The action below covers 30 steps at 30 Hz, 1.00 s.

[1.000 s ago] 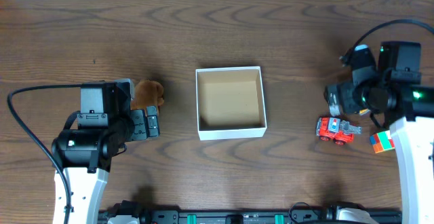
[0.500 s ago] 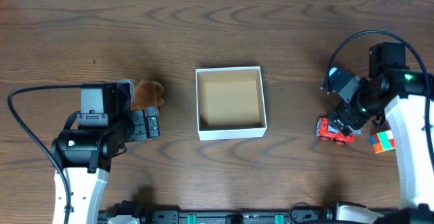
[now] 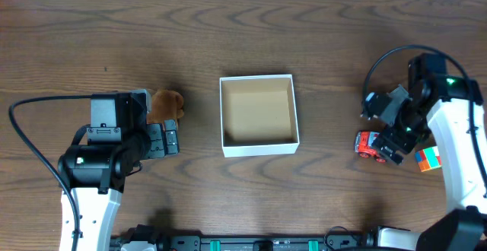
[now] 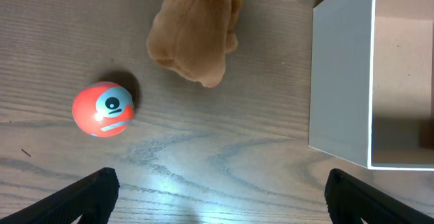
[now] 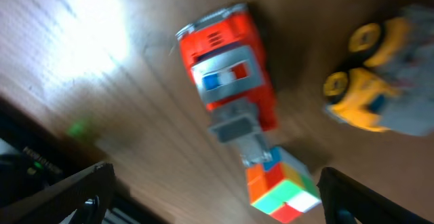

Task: Pack container
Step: 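Lower the right gripper onto the red fire truck and grasp it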

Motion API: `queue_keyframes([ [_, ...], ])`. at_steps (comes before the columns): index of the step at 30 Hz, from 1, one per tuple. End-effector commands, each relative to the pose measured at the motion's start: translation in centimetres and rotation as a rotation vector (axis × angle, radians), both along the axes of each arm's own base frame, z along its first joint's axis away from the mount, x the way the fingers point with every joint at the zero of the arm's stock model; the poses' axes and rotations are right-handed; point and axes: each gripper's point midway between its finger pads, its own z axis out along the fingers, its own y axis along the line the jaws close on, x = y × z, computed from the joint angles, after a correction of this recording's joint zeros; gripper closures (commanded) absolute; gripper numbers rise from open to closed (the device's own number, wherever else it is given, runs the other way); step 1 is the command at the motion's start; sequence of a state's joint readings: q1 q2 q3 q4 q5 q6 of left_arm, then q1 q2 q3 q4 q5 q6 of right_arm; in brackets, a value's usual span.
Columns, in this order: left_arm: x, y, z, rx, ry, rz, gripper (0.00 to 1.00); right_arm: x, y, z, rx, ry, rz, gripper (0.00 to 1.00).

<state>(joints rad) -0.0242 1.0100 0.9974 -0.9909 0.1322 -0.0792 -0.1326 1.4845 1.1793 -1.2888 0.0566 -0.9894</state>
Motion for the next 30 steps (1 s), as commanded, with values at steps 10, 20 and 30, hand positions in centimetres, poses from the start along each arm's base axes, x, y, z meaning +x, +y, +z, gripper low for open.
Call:
queue_keyframes([
  [10, 0.2, -0.2, 0.5, -0.013, -0.011, 0.002, 0.02, -2.2, -1.7, -6.0, -0.086, 0.074, 0.040, 0.01],
  [20, 0.2, -0.2, 0.5, -0.014, -0.011, 0.002, 0.02, -0.8, -1.5, -8.0, -0.084, -0.019, -0.072, 0.01],
  [30, 0.2, -0.2, 0.5, -0.014, -0.011, 0.002, 0.02, 0.3, -0.1, -8.1, 0.004, -0.063, -0.080, 0.16],
])
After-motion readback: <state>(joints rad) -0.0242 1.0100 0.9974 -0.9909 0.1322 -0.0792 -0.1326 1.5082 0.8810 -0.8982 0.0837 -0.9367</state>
